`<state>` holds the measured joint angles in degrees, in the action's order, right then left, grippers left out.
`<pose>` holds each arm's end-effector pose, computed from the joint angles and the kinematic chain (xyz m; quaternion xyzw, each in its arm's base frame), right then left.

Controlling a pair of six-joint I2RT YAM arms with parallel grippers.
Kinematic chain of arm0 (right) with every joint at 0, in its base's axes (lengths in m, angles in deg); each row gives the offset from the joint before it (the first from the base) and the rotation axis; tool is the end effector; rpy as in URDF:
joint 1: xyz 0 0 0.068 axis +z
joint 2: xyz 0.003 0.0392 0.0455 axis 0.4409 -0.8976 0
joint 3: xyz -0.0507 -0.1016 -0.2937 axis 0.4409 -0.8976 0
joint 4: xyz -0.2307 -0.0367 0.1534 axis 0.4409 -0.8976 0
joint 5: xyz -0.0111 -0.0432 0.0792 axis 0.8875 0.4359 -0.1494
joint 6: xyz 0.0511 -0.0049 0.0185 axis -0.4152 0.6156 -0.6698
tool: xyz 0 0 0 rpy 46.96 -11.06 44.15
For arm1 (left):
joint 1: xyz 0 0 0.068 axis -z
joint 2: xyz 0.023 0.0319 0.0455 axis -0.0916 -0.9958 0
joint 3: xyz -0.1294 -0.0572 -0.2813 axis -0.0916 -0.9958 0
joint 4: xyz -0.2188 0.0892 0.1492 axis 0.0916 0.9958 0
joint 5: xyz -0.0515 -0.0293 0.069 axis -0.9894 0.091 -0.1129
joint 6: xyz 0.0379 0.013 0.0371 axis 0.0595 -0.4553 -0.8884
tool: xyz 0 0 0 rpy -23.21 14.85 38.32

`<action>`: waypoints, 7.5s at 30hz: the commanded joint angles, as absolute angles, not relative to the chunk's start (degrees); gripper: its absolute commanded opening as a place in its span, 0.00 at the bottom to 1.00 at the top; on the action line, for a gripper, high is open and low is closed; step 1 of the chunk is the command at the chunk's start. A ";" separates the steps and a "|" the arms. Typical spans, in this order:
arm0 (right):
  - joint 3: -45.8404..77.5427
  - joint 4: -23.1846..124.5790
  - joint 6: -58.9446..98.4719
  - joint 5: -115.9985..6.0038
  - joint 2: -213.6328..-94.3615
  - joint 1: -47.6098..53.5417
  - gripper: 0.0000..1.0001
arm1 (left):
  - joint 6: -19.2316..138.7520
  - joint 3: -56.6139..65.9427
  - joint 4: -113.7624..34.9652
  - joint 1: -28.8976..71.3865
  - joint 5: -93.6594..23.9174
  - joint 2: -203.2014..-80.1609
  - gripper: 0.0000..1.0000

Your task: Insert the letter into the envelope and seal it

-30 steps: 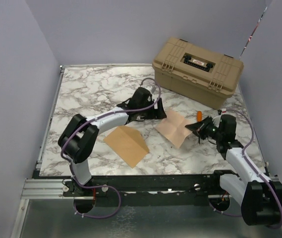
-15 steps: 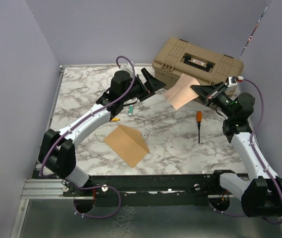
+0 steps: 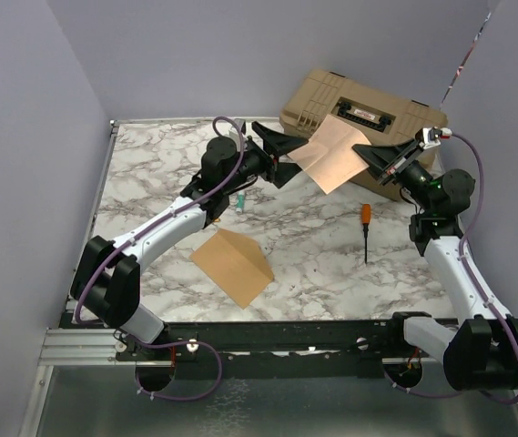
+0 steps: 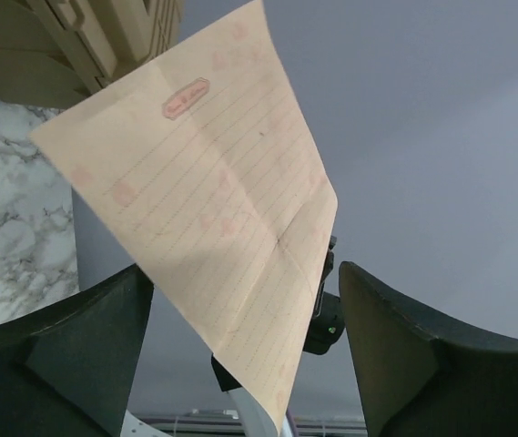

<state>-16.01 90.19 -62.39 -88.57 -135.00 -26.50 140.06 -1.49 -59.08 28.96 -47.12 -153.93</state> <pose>0.2409 0.0226 0.3948 0.1688 0.5825 0.6809 0.4106 0.3098 -0.2262 0.3791 -0.2248 0.6696 -0.6780 0.2037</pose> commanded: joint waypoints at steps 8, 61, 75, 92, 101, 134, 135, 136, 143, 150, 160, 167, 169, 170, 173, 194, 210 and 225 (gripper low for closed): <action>-20.93 94.77 -70.28 -87.94 -132.93 -25.59 0.01 | 143.37 -2.88 -64.92 30.35 -44.17 -153.27 0.46; 7.13 85.94 -37.45 -102.89 -145.29 -14.47 0.74 | 103.26 7.21 -66.74 18.85 -82.07 -145.14 0.00; 8.99 87.38 -41.02 -93.46 -145.44 -14.48 0.01 | 106.01 4.33 -66.83 18.83 -78.78 -140.89 0.44; 9.60 92.32 -48.42 -88.54 -145.40 -14.50 0.00 | 110.41 -5.07 -73.14 20.09 -75.81 -140.25 0.59; 7.94 96.99 -55.99 -86.73 -146.95 -14.54 0.01 | 110.93 -6.42 -78.94 24.11 -67.56 -143.78 0.75; 18.76 79.46 -6.77 -98.25 -141.56 -14.57 0.00 | 140.73 -5.20 -91.44 24.60 -64.77 -151.06 0.00; 19.88 77.59 -4.96 -101.08 -141.75 -14.56 0.00 | 141.07 -4.66 -91.47 24.55 -64.54 -151.13 0.00; 21.40 75.16 -3.16 -104.35 -142.07 -14.56 0.00 | 141.11 -3.80 -91.46 24.50 -64.47 -151.14 0.00; 30.86 50.61 11.71 -114.92 -142.55 -14.56 0.26 | 137.26 1.48 -91.27 23.78 -64.72 -151.69 0.00; 35.46 36.49 15.58 -118.95 -142.25 -14.56 0.69 | 121.78 2.74 -90.96 23.38 -65.81 -150.75 0.00; 31.66 40.72 8.40 -122.85 -136.77 -14.56 0.92 | 115.41 3.63 -88.93 20.94 -67.25 -150.93 0.00; 29.23 40.78 4.41 -108.97 -136.63 -14.56 0.92 | 115.32 4.34 -88.90 20.32 -68.98 -151.60 0.00; 29.89 37.99 3.91 -101.78 -137.84 -14.58 0.92 | 115.65 4.54 -88.93 19.92 -70.11 -151.69 0.00; 30.35 36.24 3.98 -99.95 -138.89 -14.56 0.92 | 116.08 4.66 -88.89 19.76 -70.88 -151.74 0.00; 30.19 33.01 4.56 -98.93 -142.02 -14.58 0.92 | 118.05 5.59 -88.89 19.66 -73.08 -151.73 0.00; 25.04 38.45 18.52 -129.71 -148.28 -12.56 0.79 | 127.82 8.26 -89.29 19.77 -82.25 -153.37 0.00; 21.58 53.88 4.31 -131.20 -148.58 -11.57 0.02 | 127.89 8.96 -90.56 19.97 -79.80 -154.11 0.00; 18.75 54.36 -0.74 -99.35 -140.07 -11.57 0.00 | 118.60 -1.40 -83.29 18.64 -75.10 -147.51 0.95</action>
<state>19.70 52.57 2.42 -113.72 -144.75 -11.83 125.50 3.06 -88.17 19.61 -78.64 -152.14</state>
